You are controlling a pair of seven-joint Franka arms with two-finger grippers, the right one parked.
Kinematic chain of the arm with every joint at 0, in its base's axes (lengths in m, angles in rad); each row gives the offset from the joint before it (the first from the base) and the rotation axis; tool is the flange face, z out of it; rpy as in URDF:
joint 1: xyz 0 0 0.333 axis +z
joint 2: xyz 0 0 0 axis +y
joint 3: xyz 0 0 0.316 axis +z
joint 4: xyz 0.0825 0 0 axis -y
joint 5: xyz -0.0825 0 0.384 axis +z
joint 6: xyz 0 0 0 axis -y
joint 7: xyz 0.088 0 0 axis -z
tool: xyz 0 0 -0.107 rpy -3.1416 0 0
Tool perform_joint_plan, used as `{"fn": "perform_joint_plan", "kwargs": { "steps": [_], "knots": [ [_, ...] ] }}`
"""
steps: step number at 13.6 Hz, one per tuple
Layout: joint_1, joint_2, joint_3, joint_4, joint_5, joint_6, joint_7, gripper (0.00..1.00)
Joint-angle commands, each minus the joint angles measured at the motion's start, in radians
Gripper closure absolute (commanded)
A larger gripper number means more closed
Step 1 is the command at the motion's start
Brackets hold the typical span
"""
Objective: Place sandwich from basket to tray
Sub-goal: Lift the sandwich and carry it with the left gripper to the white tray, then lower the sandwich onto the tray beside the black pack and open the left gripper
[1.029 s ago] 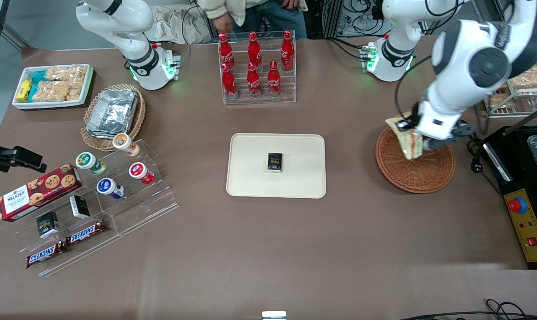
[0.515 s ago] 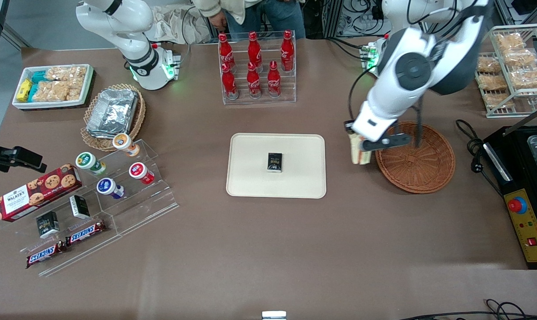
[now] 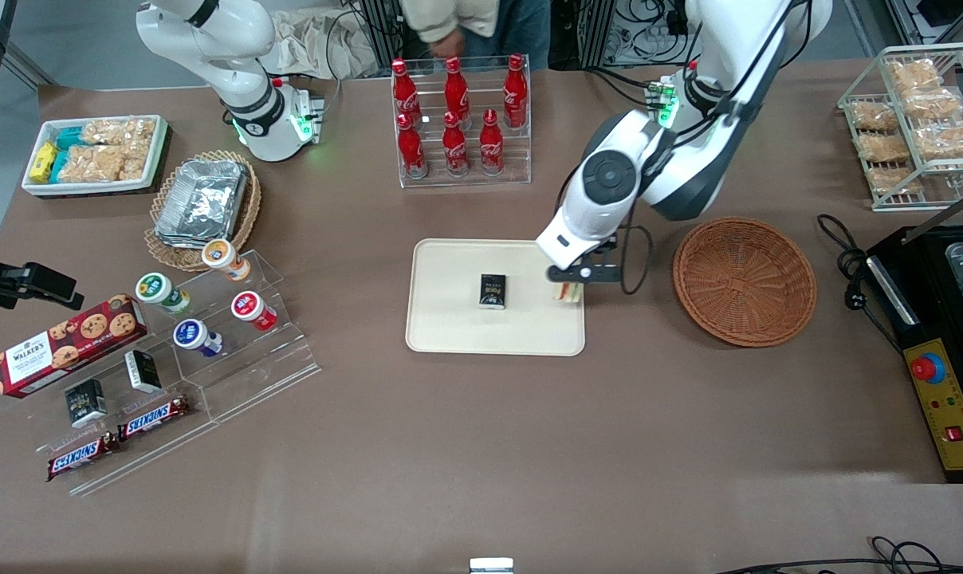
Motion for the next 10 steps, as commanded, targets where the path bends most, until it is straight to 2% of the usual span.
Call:
{"fn": "perform_joint_plan", "kwargs": {
  "steps": [1, 4, 6, 9, 10],
  "knots": [
    [-0.018, 0.074, 0.007, -0.017, 0.065, 0.074, -0.051, 1.00],
    [-0.018, 0.103, 0.009, -0.020, 0.076, 0.091, -0.053, 1.00],
    [-0.014, 0.131, 0.010, -0.022, 0.117, 0.119, -0.053, 1.00],
    [-0.008, 0.142, 0.010, -0.028, 0.119, 0.134, -0.053, 0.99],
    [-0.006, 0.148, 0.012, -0.025, 0.121, 0.136, -0.051, 0.80]
  ]
}}
